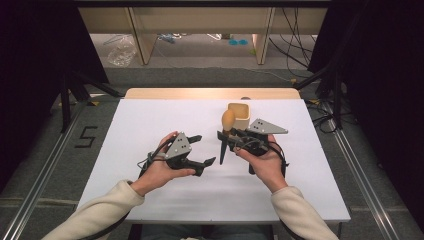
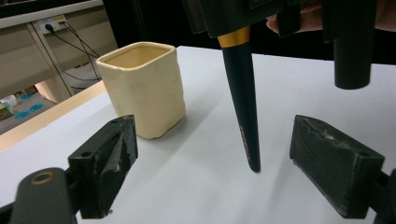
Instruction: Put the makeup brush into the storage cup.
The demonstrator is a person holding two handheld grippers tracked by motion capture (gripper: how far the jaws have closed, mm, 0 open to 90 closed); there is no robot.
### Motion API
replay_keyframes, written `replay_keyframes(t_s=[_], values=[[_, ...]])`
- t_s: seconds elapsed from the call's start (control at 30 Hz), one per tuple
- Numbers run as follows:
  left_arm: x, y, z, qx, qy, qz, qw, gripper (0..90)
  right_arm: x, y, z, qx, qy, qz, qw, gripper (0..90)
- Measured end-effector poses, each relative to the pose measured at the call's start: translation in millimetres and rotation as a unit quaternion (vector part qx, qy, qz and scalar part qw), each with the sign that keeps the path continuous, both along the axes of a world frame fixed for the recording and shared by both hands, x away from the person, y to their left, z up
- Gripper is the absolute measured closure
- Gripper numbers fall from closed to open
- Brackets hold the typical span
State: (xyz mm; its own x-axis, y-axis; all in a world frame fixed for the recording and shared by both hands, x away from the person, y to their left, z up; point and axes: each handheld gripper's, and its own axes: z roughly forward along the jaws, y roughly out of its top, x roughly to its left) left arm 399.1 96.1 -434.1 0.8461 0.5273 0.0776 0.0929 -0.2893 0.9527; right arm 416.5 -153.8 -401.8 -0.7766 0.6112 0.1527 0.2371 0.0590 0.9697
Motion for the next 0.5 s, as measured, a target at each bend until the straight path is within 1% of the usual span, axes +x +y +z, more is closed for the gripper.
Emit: replay_keyframes(t_s=[0.07, 0.1, 0.13, 0.2, 0.23, 0.3, 0.33, 0.4, 0.5], values=[[-2.8, 6.0, 1.7, -0.003, 0.001, 0.002, 1.0, 15.0, -0.3, -0.9, 1.0, -0.004, -0.001, -0.002, 1.0, 64.0], [-3.8, 9.1, 2.6, -0.004, -0.002, 0.005, 1.0, 14.8, 0.8, -2.7, 2.1, -0.012, -0.011, -0.006, 0.9998, 64.0], [-4.7, 11.3, 3.1, -0.004, -0.001, 0.003, 1.0, 14.4, -0.1, -3.8, 3.6, -0.016, -0.008, -0.012, 0.9998, 64.0], [-7.0, 17.8, 4.4, -0.007, -0.004, 0.008, 0.9999, 14.0, -0.1, -4.1, 4.1, -0.015, -0.006, -0.012, 0.9998, 64.0], [-8.3, 21.3, 5.1, -0.011, -0.002, 0.011, 0.9999, 13.6, -0.2, -5.1, 4.8, -0.019, -0.008, -0.018, 0.9996, 64.0], [-10.4, 29.5, 6.8, -0.018, -0.003, 0.018, 0.9997, 13.2, 0.6, -6.6, 5.7, -0.022, -0.017, -0.024, 0.9993, 64.0], [-11.0, 33.3, 7.5, -0.02, -0.003, 0.021, 0.9996, 12.9, 0.4, -7.8, 6.6, -0.026, -0.015, -0.026, 0.9992, 64.0], [-12.6, 40.6, 8.6, -0.027, -0.002, 0.029, 0.9992, 12.7, 0.8, -8.6, 7.4, -0.023, -0.019, -0.028, 0.9992, 64.0], [-14.2, 49.1, 8.8, -0.03, -0.002, 0.036, 0.9989, 12.5, 0.8, -10.6, 8.9, -0.025, -0.02, -0.031, 0.999, 64.0]])
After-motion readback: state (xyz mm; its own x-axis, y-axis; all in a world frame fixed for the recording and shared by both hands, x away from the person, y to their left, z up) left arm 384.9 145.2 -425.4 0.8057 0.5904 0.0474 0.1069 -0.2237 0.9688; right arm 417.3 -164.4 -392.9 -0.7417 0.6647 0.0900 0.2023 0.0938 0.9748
